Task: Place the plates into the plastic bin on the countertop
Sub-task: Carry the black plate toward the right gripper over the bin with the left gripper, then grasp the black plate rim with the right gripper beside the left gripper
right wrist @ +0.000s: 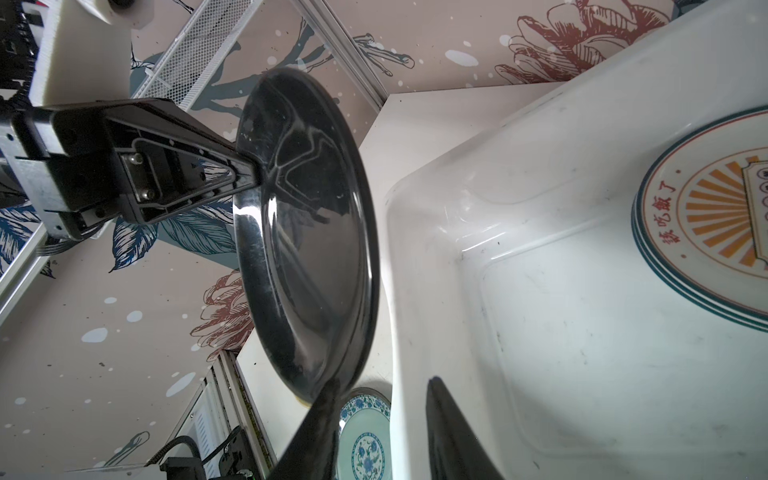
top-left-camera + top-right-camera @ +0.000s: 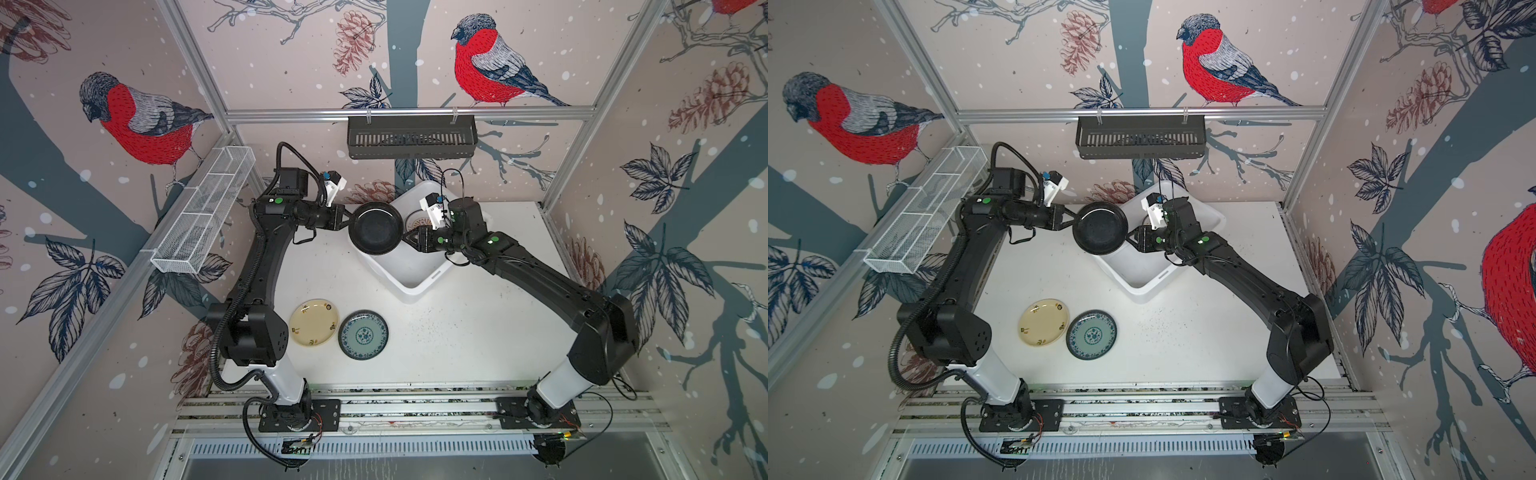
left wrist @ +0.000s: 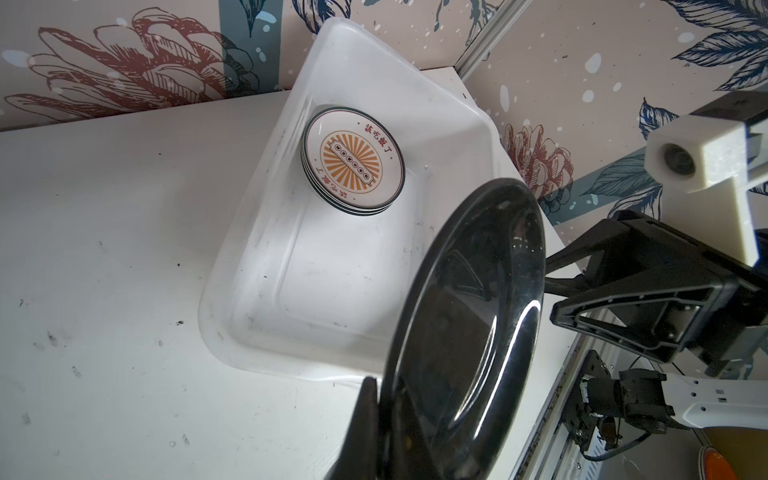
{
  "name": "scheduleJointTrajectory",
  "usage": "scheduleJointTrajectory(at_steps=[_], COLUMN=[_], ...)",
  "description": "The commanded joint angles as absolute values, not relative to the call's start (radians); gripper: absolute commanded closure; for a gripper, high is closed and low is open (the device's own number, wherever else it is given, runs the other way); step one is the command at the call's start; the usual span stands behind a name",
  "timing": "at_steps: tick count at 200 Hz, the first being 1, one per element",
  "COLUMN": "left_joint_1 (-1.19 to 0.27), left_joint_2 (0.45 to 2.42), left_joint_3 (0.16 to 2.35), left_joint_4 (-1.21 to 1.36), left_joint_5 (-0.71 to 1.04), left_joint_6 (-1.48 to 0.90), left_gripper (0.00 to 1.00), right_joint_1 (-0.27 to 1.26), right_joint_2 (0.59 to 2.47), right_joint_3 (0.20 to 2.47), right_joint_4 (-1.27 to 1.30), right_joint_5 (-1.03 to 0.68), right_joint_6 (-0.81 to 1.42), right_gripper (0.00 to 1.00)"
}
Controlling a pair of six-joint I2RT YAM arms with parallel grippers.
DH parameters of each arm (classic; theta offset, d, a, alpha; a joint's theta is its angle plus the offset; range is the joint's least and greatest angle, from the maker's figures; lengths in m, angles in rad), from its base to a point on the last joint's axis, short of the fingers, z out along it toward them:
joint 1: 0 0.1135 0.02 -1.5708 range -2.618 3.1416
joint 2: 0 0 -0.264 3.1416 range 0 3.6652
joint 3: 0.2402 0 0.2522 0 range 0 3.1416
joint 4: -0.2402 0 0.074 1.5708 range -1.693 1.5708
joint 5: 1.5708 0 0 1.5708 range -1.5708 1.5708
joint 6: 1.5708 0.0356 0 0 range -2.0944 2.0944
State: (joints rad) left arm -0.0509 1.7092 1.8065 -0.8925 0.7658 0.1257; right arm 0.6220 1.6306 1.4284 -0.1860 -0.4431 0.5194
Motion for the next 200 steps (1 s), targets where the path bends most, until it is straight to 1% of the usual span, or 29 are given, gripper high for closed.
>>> scheduleJointTrajectory(at_steps=[1, 40, 65, 83, 99, 129, 142, 200], left_joint_1=[-0.054, -0.055, -0.058, -0.060, -0.060, -0.061, -0.064, -0.064], left_joint_2=[1.707, 1.715, 1.716, 1.720, 1.720, 1.726, 1.727, 1.738], left_joint_3=[1.787, 1.775, 1.773, 1.766, 1.761, 1.757, 1.757, 1.758], left_joint_4=[-0.861, -0.856, -0.857, -0.859, -0.858, -0.856, -0.856, -0.843], left_joint_5=[0.828, 0.867, 0.891, 0.891, 0.894, 0.925, 0.924, 0.938], left_joint_6=[0.158, 0.170, 0.178, 0.193, 0.201, 0.211, 0.213, 0.209], left_gripper=[1.00, 1.00, 1.00, 1.00, 1.00, 1.00, 1.00, 1.00], right_joint_1=[0.621, 0.614, 0.603, 0.597, 0.591, 0.580, 0.577, 0.569], right_joint_2=[1.651, 1.674, 1.690, 1.695, 1.703, 1.710, 1.708, 1.718], right_joint_3=[1.453, 1.469, 1.479, 1.478, 1.479, 1.463, 1.457, 1.456], right_joint_4=[-0.190, -0.160, -0.148, -0.128, -0.115, -0.063, -0.051, -0.027], right_joint_5=[-0.402, -0.403, -0.423, -0.445, -0.468, -0.528, -0.537, -0.588], right_joint_6=[0.502, 0.512, 0.522, 0.533, 0.544, 0.579, 0.586, 0.609], right_gripper=[0.64, 0.66, 0.74, 0.76, 0.81, 0.83, 0.88, 0.85])
